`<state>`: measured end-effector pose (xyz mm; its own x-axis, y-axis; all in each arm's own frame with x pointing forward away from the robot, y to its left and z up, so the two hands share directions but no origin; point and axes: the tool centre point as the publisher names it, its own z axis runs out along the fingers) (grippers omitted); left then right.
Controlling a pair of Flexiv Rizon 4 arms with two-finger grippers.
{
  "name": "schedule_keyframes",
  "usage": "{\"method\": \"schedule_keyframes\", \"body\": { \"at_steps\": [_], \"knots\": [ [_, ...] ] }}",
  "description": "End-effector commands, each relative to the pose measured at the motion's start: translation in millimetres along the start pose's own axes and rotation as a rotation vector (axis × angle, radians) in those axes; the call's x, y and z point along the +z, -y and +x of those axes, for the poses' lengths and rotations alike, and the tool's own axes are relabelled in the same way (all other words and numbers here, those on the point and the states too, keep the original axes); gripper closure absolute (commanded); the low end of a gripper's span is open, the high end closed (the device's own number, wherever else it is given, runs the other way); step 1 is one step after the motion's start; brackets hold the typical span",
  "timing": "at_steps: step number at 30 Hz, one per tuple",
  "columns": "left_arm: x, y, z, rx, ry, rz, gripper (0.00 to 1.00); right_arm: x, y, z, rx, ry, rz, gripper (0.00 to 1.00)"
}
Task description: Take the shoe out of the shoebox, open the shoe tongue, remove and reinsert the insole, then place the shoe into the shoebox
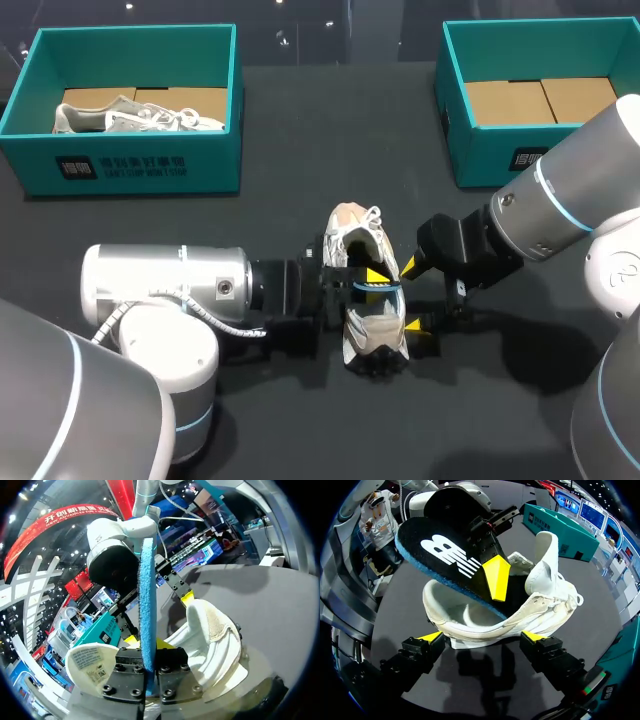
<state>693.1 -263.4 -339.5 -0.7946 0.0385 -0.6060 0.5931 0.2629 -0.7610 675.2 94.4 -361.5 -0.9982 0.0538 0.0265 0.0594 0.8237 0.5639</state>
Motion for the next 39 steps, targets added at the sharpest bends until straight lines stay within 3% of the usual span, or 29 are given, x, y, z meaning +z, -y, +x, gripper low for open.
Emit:
{"method": "schedule_keyframes", "body": {
  "at_steps": [1, 4, 5, 8, 20, 24, 26, 30, 39],
  "knots": [
    [11.9, -2.8, -2.5, -0.008, 0.004, -0.02, 1.0, 1.1, -0.4, 0.8, 0.0, 0.003, 0.002, 0.0],
    [9.0, -1.5, -4.0, -0.013, 0.007, -0.02, 1.0, 1.1, -0.4, 0.8, 0.0, 0.003, 0.002, 0.0],
    [7.4, -0.2, -3.9, -0.014, 0.008, -0.02, 0.8, 1.1, -0.4, 0.8, 0.0, 0.003, 0.002, 0.0],
    [0.7, 6.9, -4.0, -0.016, 0.009, -0.015, 0.66, 1.1, -0.4, 0.8, 0.0, 0.003, 0.002, 0.0],
    [-28.1, 31.4, 1.0, -0.015, 0.003, 0.011, 0.61, 1.1, -0.4, 0.8, 0.0, 0.003, 0.002, 0.0],
    [-25.4, 35.8, 0.7, -0.001, -0.004, 0.023, 0.66, 1.1, -0.4, 0.8, 0.0, 0.003, 0.002, 0.0],
    [-20.7, 36.3, 2.1, 0.007, -0.015, 0.03, 0.82, 1.1, -0.4, 0.8, 0.0, 0.003, 0.002, 0.0],
    [-10.5, 35.5, 5.8, 0.007, -0.04, 0.042, 1.0, 1.1, -0.4, 0.8, 0.0, 0.003, 0.002, 0.0],
    [0.2, 1.2, 6.1, 0.013, -0.053, -0.029, 1.0, 1.1, -0.4, 0.8, 0.0, 0.003, 0.002, 0.0]
  ]
}}
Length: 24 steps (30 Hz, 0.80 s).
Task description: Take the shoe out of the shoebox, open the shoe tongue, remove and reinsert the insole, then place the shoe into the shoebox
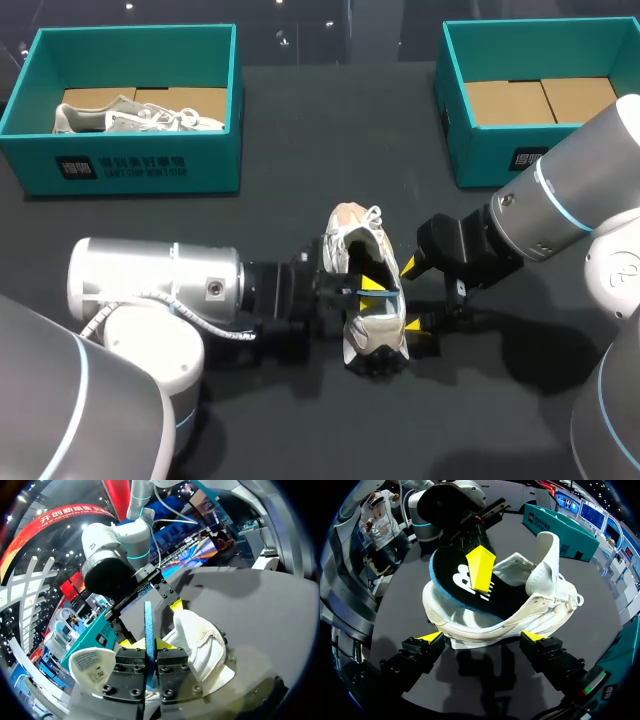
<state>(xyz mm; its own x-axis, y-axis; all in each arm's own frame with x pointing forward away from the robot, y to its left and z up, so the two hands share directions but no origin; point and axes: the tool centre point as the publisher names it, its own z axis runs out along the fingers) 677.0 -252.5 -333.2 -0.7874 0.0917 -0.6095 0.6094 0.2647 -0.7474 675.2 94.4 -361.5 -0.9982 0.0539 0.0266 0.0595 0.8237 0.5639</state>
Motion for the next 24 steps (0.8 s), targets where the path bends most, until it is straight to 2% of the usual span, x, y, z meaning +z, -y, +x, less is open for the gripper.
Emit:
{"method": "schedule_keyframes", "body": {
  "at_steps": [1, 4, 8, 9, 10, 12, 20, 22, 24],
  "knots": [
    [14.1, -14.0, -4.3, -0.005, 0.002, -0.041, 1.0, 1.1, -0.4, 0.8, 0.0, 0.003, 0.002, 0.0],
    [14.4, -22.0, -5.7, -0.004, 0.012, -0.068, 1.0, 1.1, -0.4, 0.8, 0.0, 0.003, 0.002, 0.0],
    [11.1, -16.3, -6.6, -0.01, 0.02, -0.058, 1.0, 1.1, -0.4, 0.8, 0.0, 0.003, 0.002, 0.0],
    [9.7, -13.3, -6.6, -0.009, 0.02, -0.053, 0.81, 1.1, -0.4, 0.8, 0.0, 0.003, 0.002, 0.0],
    [8.1, -10.2, -6.5, -0.007, 0.02, -0.049, 0.74, 1.1, -0.4, 0.8, 0.0, 0.003, 0.002, 0.0],
    [4.5, -4.7, -6.9, -0.003, 0.022, -0.039, 0.65, 1.1, -0.4, 0.8, 0.0, 0.003, 0.002, 0.0],
    [-8.5, 19.3, -6.3, -0.004, 0.022, -0.01, 0.65, 1.1, -0.4, 0.8, 0.0, 0.003, 0.002, 0.0],
    [-9.0, 23.3, -5.4, 0.0, 0.015, -0.001, 0.68, 1.1, -0.4, 0.8, 0.0, 0.003, 0.002, 0.0],
    [-8.4, 26.1, -4.4, 0.005, 0.006, 0.005, 0.78, 1.1, -0.4, 0.8, 0.0, 0.003, 0.002, 0.0]
  ]
}}
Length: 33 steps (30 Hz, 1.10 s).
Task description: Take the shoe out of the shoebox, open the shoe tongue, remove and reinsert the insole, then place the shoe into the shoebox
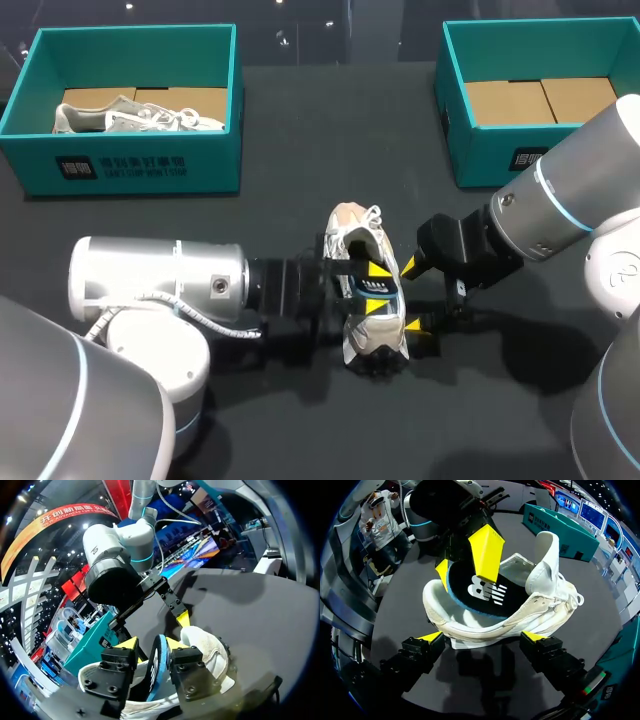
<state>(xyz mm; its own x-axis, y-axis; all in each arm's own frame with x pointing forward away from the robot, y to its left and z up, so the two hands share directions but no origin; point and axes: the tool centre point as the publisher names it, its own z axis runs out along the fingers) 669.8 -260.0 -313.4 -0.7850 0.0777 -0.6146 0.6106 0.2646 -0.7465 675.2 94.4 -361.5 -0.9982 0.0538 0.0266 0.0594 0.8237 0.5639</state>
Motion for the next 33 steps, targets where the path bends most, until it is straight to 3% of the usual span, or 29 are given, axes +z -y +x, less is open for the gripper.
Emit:
{"method": "schedule_keyframes", "body": {
  "at_steps": [1, 2, 3, 14, 19, 21, 25, 33],
  "knots": [
    [-8.6, 5.3, 3.1, 0.005, -0.012, 0.006, 0.82, 1.1, -0.4, 0.8, 0.0, 0.003, 0.002, 0.0],
    [-6.7, 4.6, 3.9, 0.007, -0.019, 0.006, 0.96, 1.1, -0.4, 0.8, 0.0, 0.003, 0.002, 0.0],
    [-4.4, 2.8, 5.0, 0.009, -0.026, 0.001, 1.0, 1.1, -0.4, 0.8, 0.0, 0.003, 0.002, 0.0],
    [19.0, -31.1, 8.5, 0.026, -0.048, -0.083, 1.0, 1.1, -0.4, 0.8, 0.0, 0.003, 0.002, 0.0],
    [14.5, -21.1, 7.3, -0.011, -0.06, -0.039, 1.0, 1.1, -0.4, 0.8, 0.0, 0.003, 0.002, 0.0],
    [9.5, -15.7, 6.9, -0.024, -0.067, -0.023, 0.73, 1.1, -0.4, 0.8, 0.0, 0.003, 0.002, 0.0],
    [0.8, -9.2, 4.0, -0.023, -0.075, -0.017, 0.68, 1.1, -0.4, 0.8, 0.0, 0.003, 0.002, 0.0],
    [-10.8, -4.5, 1.3, -0.012, -0.102, -0.032, 0.68, 1.1, -0.4, 0.8, 0.0, 0.003, 0.002, 0.0]
  ]
}}
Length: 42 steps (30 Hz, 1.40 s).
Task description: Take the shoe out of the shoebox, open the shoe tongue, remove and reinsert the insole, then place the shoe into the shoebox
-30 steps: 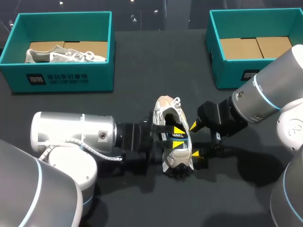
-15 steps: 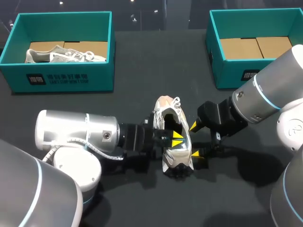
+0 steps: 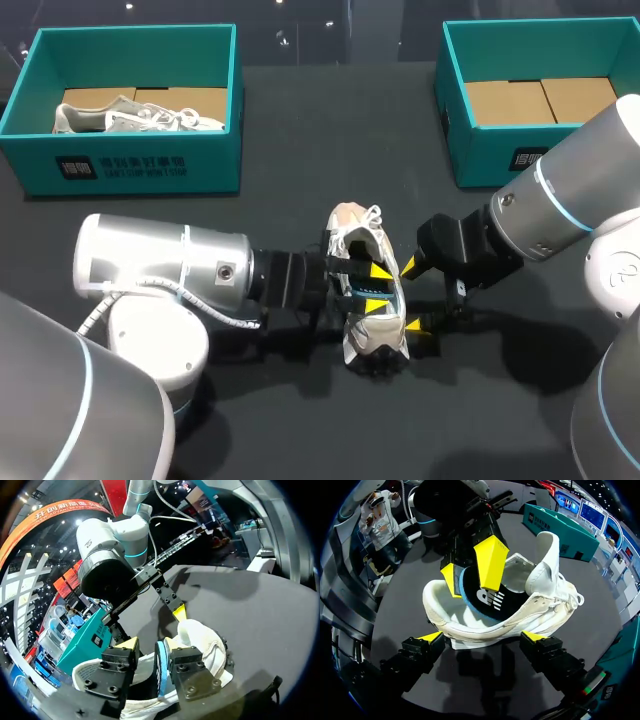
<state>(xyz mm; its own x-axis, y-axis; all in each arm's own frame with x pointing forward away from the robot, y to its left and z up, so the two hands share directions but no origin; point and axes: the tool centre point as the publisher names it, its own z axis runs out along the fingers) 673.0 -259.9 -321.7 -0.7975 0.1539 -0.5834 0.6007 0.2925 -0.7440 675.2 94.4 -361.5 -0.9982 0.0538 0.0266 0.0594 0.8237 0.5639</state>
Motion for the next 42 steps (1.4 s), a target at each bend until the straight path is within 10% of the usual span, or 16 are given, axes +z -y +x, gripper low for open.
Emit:
{"method": "schedule_keyframes", "body": {
  "at_steps": [1, 27, 42],
  "knots": [
    [-14.1, 3.2, 0.1, -0.001, -0.028, -0.007, 0.68, 1.1, -0.4, 0.8, 0.0, 0.003, 0.002, 0.0],
    [-93.9, 2.2, -2.5, 0.061, -0.229, -0.115, 0.67, -84.3, 60.4, -4.1, 0.048, 0.016, -0.06, 0.0],
    [-147.0, 8.5, -25.7, 0.13, -0.442, -0.115, 0.67, -94.4, 66.6, -7.5, 0.02, -0.028, -0.041, 0.0]
  ]
}}
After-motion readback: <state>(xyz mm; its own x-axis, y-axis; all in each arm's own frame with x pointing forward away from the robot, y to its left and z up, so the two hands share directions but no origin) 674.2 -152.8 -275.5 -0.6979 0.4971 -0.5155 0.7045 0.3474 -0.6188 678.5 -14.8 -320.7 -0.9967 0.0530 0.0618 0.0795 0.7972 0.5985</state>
